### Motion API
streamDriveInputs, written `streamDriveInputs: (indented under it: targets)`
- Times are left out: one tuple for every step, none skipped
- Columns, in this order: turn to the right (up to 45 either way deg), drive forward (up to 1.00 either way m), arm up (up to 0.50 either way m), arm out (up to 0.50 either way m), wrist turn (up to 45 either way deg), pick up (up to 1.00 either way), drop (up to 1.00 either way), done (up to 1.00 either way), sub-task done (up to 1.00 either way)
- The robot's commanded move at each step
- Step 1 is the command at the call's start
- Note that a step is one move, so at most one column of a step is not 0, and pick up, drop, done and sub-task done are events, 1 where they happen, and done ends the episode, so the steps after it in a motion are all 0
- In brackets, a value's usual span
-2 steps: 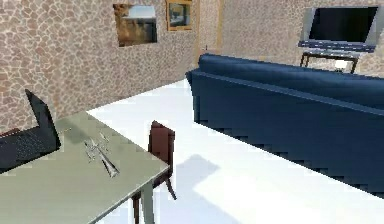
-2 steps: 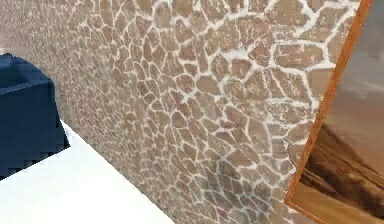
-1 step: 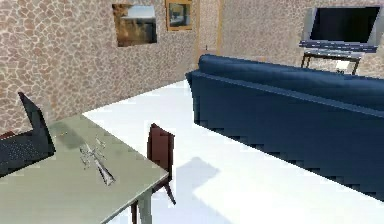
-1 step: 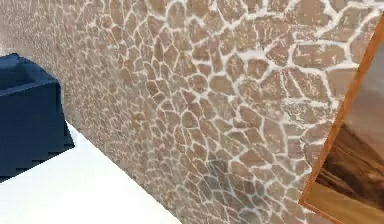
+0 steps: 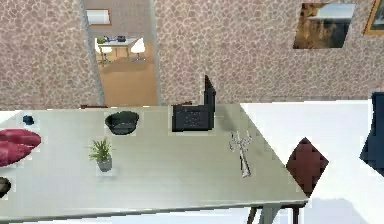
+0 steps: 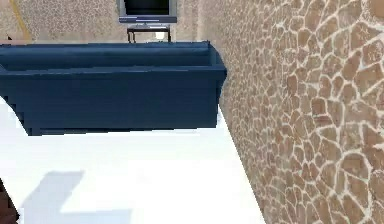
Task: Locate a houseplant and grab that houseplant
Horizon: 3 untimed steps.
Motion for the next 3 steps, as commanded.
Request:
streamDriveInputs:
  targets:
    - [-45.0, 0.00, 0.00, 0.00, 0.0, 0.00, 0.00, 0.00, 0.00]
    - [-45.0, 0.00, 0.00, 0.00, 0.0, 0.00, 0.00, 0.00, 0.00]
    - [-24.0, 0.00, 0.00, 0.00, 0.0, 0.00, 0.00, 0.00, 0.00]
